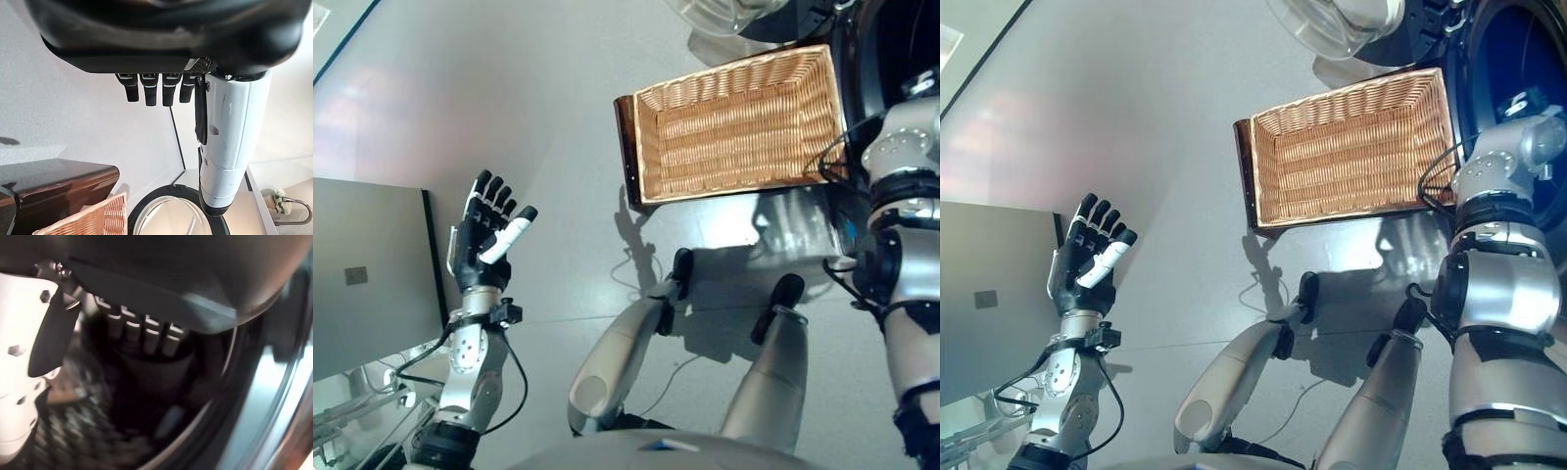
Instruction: Pick up the clothes and place them into the washing machine
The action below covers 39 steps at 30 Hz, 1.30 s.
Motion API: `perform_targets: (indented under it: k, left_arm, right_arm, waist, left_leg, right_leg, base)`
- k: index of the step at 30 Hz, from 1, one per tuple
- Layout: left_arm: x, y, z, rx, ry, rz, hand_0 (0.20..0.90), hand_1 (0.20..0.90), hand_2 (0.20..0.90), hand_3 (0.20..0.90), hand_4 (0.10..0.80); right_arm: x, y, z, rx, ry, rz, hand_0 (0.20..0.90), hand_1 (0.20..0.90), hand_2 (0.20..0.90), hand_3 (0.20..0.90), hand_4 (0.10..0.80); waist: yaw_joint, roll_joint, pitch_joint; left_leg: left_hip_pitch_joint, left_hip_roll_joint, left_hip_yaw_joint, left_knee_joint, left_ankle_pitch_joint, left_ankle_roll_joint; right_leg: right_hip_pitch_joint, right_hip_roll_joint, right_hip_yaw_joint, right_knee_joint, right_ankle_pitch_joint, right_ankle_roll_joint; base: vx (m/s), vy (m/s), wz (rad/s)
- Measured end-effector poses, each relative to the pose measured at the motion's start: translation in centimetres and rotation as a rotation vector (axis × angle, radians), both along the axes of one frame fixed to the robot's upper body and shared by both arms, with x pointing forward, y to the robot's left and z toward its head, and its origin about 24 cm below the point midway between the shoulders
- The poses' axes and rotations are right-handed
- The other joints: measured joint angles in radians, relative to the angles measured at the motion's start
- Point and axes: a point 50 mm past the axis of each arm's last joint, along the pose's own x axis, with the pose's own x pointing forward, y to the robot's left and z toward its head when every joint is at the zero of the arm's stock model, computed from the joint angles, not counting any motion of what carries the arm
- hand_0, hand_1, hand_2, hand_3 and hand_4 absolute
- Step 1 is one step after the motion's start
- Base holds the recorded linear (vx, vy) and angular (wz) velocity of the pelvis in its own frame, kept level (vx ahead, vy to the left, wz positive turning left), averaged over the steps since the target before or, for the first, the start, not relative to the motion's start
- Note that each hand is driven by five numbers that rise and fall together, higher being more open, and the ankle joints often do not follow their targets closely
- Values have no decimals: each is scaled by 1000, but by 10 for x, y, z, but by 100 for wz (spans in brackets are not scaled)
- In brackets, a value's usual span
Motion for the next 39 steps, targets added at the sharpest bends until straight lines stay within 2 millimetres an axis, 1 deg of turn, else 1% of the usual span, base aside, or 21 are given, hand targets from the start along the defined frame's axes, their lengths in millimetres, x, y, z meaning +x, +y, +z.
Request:
perform_targets:
  k: [1, 2, 3, 5, 7, 10, 14, 15, 18, 20, 22, 24, 26, 27, 29, 31, 33, 35, 37, 39]
  left_arm:
    - [0, 0, 0, -2, 1, 4, 900, 900, 900, 900, 800]
    - [1, 0, 1, -3, -4, 4, 900, 900, 900, 900, 800]
    - [1, 2, 3, 3, -12, 10, 900, 900, 900, 900, 800]
    - [0, 7, 5, 1, -17, 42, 900, 900, 900, 900, 800]
    - [0, 9, 6, -2, -20, 56, 900, 900, 900, 900, 800]
    - [0, 12, 7, -1, -24, 70, 900, 900, 900, 900, 800]
    - [0, 13, 8, -2, -25, 79, 900, 900, 900, 900, 800]
    - [0, 13, 8, -2, -25, 81, 900, 900, 900, 900, 800]
    - [2, 13, 8, -3, -27, 82, 900, 900, 900, 900, 800]
    - [1, 15, 6, 4, -16, 90, 900, 900, 900, 900, 800]
    - [2, 15, 4, 9, -5, 85, 900, 900, 900, 900, 800]
    - [2, 15, 3, 15, 1, 82, 900, 900, 900, 900, 800]
    - [1, 15, 0, 17, 10, 79, 900, 900, 900, 900, 800]
    - [1, 15, -1, 17, 14, 79, 900, 900, 900, 900, 800]
    - [1, 15, -1, 18, 13, 76, 900, 900, 900, 900, 800]
    - [1, 14, 0, 19, 10, 72, 900, 900, 900, 900, 800]
    - [2, 15, 0, 18, 10, 76, 900, 900, 900, 900, 800]
    - [2, 15, -1, 14, 15, 83, 900, 900, 900, 900, 800]
    - [6, 13, -2, 13, 18, 82, 900, 900, 900, 900, 800]
    - [9, 11, -3, 12, 22, 79, 900, 900, 900, 900, 800]
  right_arm:
    - [4, 3, -8, -155, 253, -34, 900, 900, 900, 900, 800]
    - [5, 4, -14, -245, 379, -45, 900, 900, 900, 900, 800]
    - [7, 5, -20, -400, 565, -50, 900, 900, 900, 900, 800]
    - [7, 5, -18, -481, 650, -71, 900, 900, 900, 900, 800]
    - [8, 6, -16, -536, 676, -80, 900, 900, 900, 900, 800]
    - [8, 7, -15, -548, 678, -80, 900, 900, 900, 900, 800]
    - [10, 9, -16, -535, 671, -44, 900, 900, 900, 900, 800]
    - [12, 11, -17, -508, 653, -18, 900, 900, 900, 900, 800]
    - [17, 19, -19, -473, 604, 37, 900, 900, 900, 900, 800]
    - [23, 31, -24, -434, 553, 100, 900, 900, 900, 900, 800]
    - [33, 51, -32, -390, 514, 188, 900, 900, 900, 900, 800]
    - [39, 67, -38, -385, 487, 238, 900, 900, 900, 900, 800]
    - [44, 81, -41, -373, 462, 279, 900, 900, 900, 900, 800]
    - [46, 88, -42, -358, 416, 308, 900, 900, 900, 900, 800]
    - [47, 93, -44, -336, 383, 332, 900, 900, 900, 900, 800]
    - [46, 90, -44, -261, 333, 343, 900, 900, 900, 900, 800]
    - [45, 86, -41, -210, 274, 340, 900, 900, 900, 900, 800]
    - [45, 86, -39, -193, 235, 345, 900, 900, 900, 900, 800]
    - [43, 86, -37, -146, 160, 360, 900, 900, 900, 900, 800]
    - [42, 88, -40, -127, 111, 371, 900, 900, 900, 900, 800]
  waist:
    - [-7, -1, 0]
    - [-12, -1, 1]
    - [-19, -2, 1]
    - [-28, -2, 1]
    - [-29, -3, 2]
    - [-29, -11, 0]
    - [-29, -44, 0]
    - [-31, -55, -1]
    - [-37, -64, 0]
    - [-51, -77, -3]
    - [-57, -87, -4]
    - [-56, -89, -4]
    - [-51, -89, -6]
    - [-50, -89, -6]
    - [-45, -88, -7]
    - [-18, -88, -15]
    - [3, -87, -18]
    - [8, -87, -18]
    - [28, -87, -17]
    - [37, -88, -16]
  left_leg:
    - [0, 0, 1, 0, 2, 0]
    - [-1, 1, 0, 0, 3, 0]
    - [-4, 1, -1, -4, 5, -2]
    - [-5, 1, -2, -19, 17, -3]
    - [-6, 3, -1, -22, 20, -2]
    - [-6, 3, -2, -29, 25, -1]
    - [-7, 2, -1, -40, 30, 3]
    - [-7, 2, 0, -43, 30, 3]
    - [-3, 5, -4, -45, 31, 4]
    - [1, 5, -5, -44, 30, 5]
    - [17, 12, -2, -45, 29, 5]
    - [26, 21, -2, -46, 29, 2]
    - [28, 23, -5, -48, 28, -3]
    - [25, 23, -12, -49, 30, -9]
    - [15, 22, -26, -49, 34, -17]
    - [-18, 23, -51, -46, 40, -27]
    - [-62, 19, -73, -28, 48, -37]
    - [-94, 18, -83, -10, 51, -42]
    - [-116, 18, -102, 6, 53, -48]
    - [-115, 19, -113, 7, 54, -52]
  right_leg:
    - [0, 2, -3, 0, 2, 0]
    - [0, 2, -3, 0, 3, 0]
    - [-3, 2, -3, -7, 3, 0]
    - [-7, 4, -3, -17, 10, 5]
    - [-5, 8, -3, -27, 17, 8]
    - [-6, 8, -3, -31, 20, 6]
    - [-5, 9, -6, -48, 32, 6]
    - [-4, 9, -6, -50, 34, 7]
    - [10, 11, -17, -63, 39, 8]
    - [15, 11, -18, -66, 39, 8]
    - [34, 19, -18, -79, 45, 5]
    - [49, 28, -22, -91, 47, 3]
    - [51, 30, -25, -91, 46, 3]
    - [49, 29, -32, -83, 44, 1]
    - [43, 26, -45, -75, 36, -7]
    - [13, 23, -64, -51, 24, -19]
    - [-24, 13, -80, -18, 6, -31]
    - [-47, 0, -104, 20, -11, -38]
    - [-62, -6, -120, 52, -32, -48]
    - [-58, -6, -131, 63, -42, -52]
  base:
    - [-25, -15, 3]
    - [0, 0, 0]
    - [14, -19, 4]
    - [5, -10, 2]
    - [3, -9, -2]
    - [0, 0, 0]
    - [0, 2, -1]
    - [0, 0, 0]
    - [-2, 0, 1]
    - [-9, -1, -2]
    - [-26, -15, -13]
    - [-34, -27, -8]
    - [-61, -51, 2]
    - [-81, -79, 8]
    - [-58, -65, 21]
    - [-42, -78, 32]
    - [-22, -68, 41]
    - [26, -26, 50]
    - [67, -18, 41]
    - [44, -1, 17]
